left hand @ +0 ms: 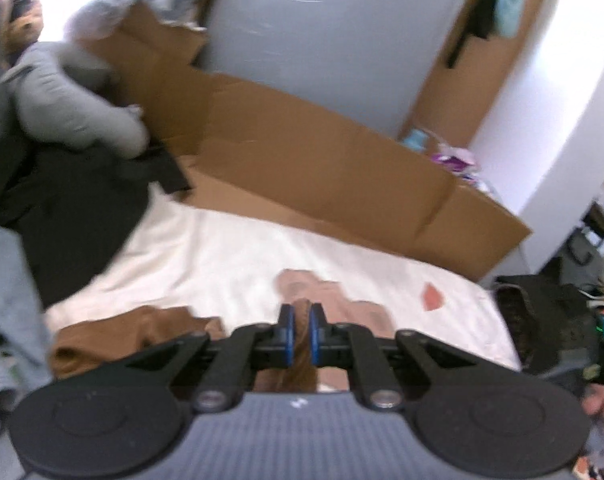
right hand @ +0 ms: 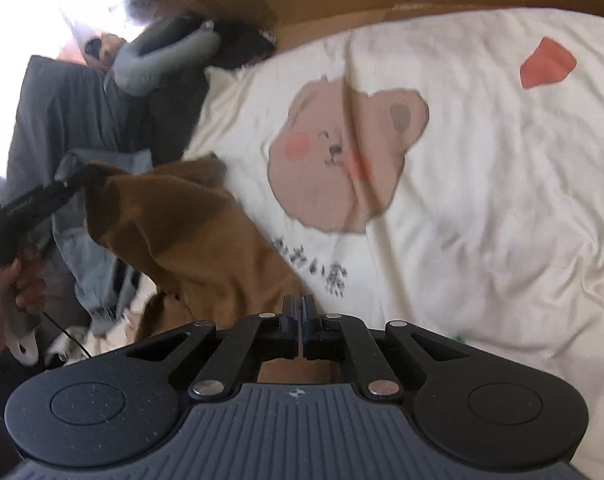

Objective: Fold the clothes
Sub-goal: 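Grasp the brown T-shirt edge with the left tool while the right tool grasps another edge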

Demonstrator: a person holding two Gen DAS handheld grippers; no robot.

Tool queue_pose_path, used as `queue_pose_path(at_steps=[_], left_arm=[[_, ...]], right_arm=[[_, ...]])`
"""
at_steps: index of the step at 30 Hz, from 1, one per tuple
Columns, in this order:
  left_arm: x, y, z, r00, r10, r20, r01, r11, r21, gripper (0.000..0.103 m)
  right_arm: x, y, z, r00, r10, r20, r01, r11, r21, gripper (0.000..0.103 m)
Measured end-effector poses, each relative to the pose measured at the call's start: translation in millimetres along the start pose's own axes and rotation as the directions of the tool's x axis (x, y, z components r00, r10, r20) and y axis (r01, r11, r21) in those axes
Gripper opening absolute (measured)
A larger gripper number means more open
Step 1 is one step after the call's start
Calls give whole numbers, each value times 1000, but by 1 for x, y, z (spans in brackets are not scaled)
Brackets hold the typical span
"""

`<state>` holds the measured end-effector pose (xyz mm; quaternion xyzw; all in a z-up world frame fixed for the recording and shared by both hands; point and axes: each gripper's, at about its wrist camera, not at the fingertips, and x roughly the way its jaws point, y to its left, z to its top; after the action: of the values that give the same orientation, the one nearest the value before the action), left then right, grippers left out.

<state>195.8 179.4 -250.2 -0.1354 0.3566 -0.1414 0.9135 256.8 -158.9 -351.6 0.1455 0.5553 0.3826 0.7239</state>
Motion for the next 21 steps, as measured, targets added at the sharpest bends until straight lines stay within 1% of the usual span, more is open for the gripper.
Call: queue_pose_path(at_steps=[3,7,8,9,10,12,15,18,21], left_arm=[[3,-19,2,999,-54,-4,55,998,27,8],[2,-34,5,995,-96,2,96,994,54,8],[2,-36,6,995,-102,2,102,993,57,8],[2,-38,6,994,-106,2,106,993,58,8],[2,-40,7,994,-110,1,110,992,58,8],[1,-43,7,993,-115,4,114,991,63,8],[-2,-45,8,993,-120,4,119,991,62,8],[-7,-47,10,992,-123,11,122,991,63,8],[-18,-48,9,993,-118,19,117,991,64,8]], right_arm=[[2,11,11,1000,14,27,-12,998,-62,2],[11,32,27,999,29,41,-22,986,-163,5],[14,35,30,999,31,44,-22,983,-182,11],[18,39,33,998,33,48,-23,979,-202,21],[21,42,36,998,35,51,-23,975,-221,27],[27,46,41,996,51,66,-34,970,-243,47],[39,54,47,995,81,57,-62,960,-275,50],[52,66,52,996,75,38,-58,941,-334,50],[60,76,58,997,67,47,-43,922,-386,50]])
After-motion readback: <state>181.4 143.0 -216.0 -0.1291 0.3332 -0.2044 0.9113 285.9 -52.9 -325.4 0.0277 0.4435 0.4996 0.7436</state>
